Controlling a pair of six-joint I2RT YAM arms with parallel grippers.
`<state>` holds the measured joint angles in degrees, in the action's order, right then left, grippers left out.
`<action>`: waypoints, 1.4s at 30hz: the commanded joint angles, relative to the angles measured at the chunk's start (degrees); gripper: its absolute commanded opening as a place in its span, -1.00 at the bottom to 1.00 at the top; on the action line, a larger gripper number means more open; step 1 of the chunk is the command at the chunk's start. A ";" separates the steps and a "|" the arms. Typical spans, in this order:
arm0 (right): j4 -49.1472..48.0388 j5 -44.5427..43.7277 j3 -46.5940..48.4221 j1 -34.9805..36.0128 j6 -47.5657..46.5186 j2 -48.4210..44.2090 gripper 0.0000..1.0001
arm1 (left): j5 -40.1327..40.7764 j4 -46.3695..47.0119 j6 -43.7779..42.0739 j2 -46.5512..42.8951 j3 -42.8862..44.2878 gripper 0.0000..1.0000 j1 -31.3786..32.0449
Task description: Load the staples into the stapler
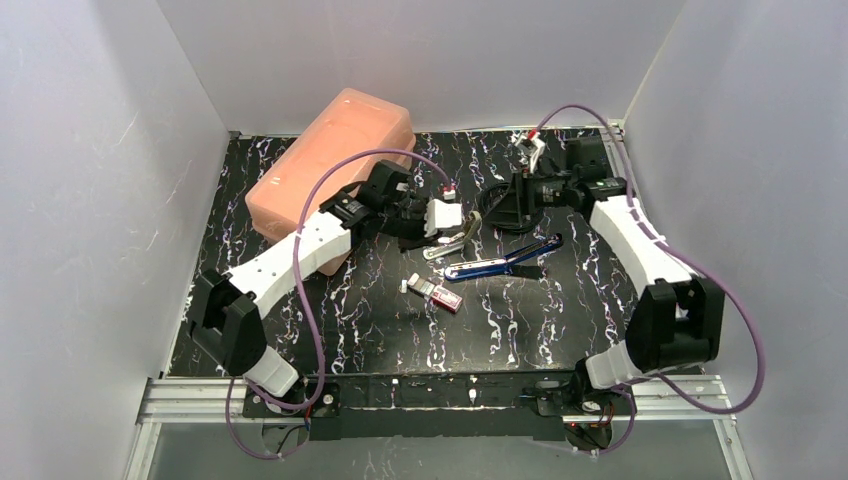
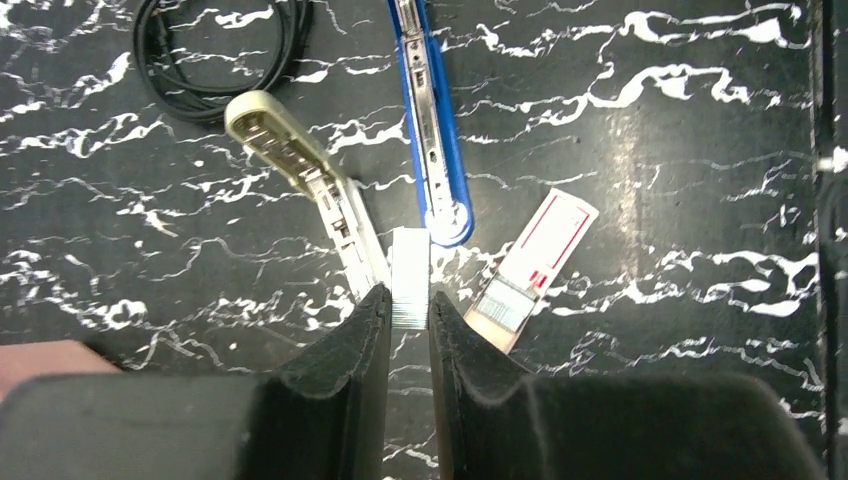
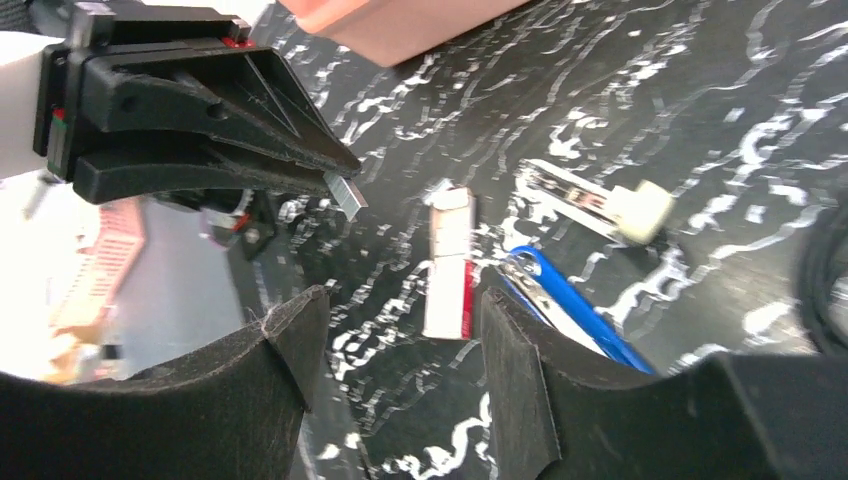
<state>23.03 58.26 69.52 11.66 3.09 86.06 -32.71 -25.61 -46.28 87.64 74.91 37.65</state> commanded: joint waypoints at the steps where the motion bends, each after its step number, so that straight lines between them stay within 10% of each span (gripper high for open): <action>1: 8.66 -5.72 2.39 -3.49 -15.51 -6.17 0.28 | 3.11 1.87 9.14 3.42 0.86 -0.93 3.47; 42: 3.87 0.30 -11.07 -20.82 -23.19 -8.84 0.22 | 16.45 -5.71 20.38 29.87 20.96 -0.89 11.05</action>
<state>27.07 56.40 58.74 -8.64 -18.74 76.97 -16.60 -29.36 -26.33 117.03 93.80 48.25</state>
